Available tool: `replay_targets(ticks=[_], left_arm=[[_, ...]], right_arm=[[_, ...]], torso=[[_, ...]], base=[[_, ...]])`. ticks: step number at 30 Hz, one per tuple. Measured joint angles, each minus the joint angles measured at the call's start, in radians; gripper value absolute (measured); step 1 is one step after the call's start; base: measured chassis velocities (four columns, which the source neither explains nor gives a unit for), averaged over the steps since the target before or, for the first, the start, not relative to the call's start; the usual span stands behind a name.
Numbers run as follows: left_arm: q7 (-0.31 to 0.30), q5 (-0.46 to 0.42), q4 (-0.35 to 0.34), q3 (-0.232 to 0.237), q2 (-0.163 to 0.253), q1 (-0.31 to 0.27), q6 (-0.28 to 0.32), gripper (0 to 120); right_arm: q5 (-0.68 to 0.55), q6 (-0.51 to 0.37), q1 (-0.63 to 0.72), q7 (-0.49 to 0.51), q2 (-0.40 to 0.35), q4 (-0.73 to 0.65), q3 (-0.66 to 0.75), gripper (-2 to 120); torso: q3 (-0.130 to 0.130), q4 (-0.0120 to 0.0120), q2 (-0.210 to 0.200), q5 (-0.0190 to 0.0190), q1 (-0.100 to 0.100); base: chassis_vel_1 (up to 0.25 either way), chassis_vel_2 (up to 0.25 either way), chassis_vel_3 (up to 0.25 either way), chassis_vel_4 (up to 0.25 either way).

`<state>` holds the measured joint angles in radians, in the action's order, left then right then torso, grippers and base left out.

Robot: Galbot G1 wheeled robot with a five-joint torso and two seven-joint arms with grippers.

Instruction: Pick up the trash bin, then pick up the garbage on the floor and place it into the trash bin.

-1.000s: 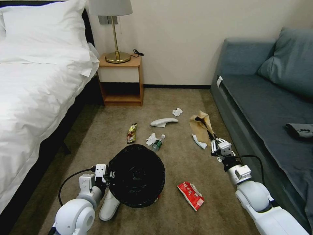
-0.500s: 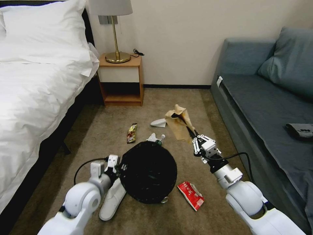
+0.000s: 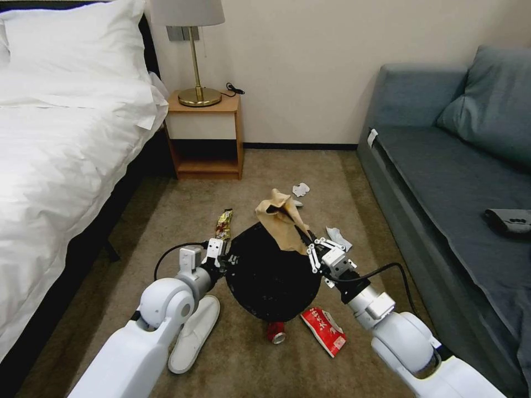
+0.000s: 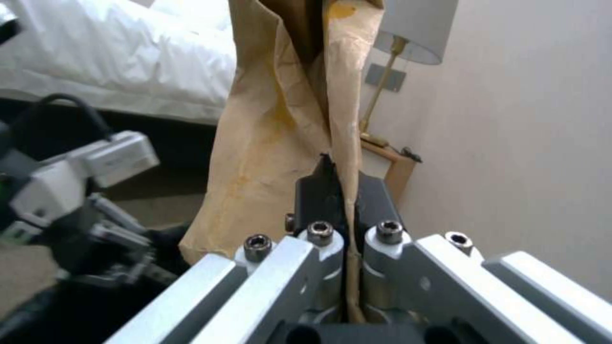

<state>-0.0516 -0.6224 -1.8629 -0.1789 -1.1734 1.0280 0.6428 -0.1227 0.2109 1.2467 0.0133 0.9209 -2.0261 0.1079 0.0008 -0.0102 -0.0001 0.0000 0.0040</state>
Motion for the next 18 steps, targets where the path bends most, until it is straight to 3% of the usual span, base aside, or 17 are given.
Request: replay_targets(ticks=[5,18], left_arm=[[-0.003,-0.005,0.007,0.033,-0.022,-0.016,0.0,2],[-0.011,-0.029,-0.024,0.031,-0.035,-0.01,0.006,2]], right_arm=[[0.009,0.0,-0.003,-0.001,0.015,0.023,-0.011,0],[0.016,0.007,-0.003,0.004,0.03,0.067,-0.013,0]], torso=[[0.0,-0.0001,0.0,0.0001,0.0],[0.0,0.0,0.0,0.0001,0.0]], base=[[0.0,0.0,0.0,0.0],[0.0,0.0,0.0,0.0]])
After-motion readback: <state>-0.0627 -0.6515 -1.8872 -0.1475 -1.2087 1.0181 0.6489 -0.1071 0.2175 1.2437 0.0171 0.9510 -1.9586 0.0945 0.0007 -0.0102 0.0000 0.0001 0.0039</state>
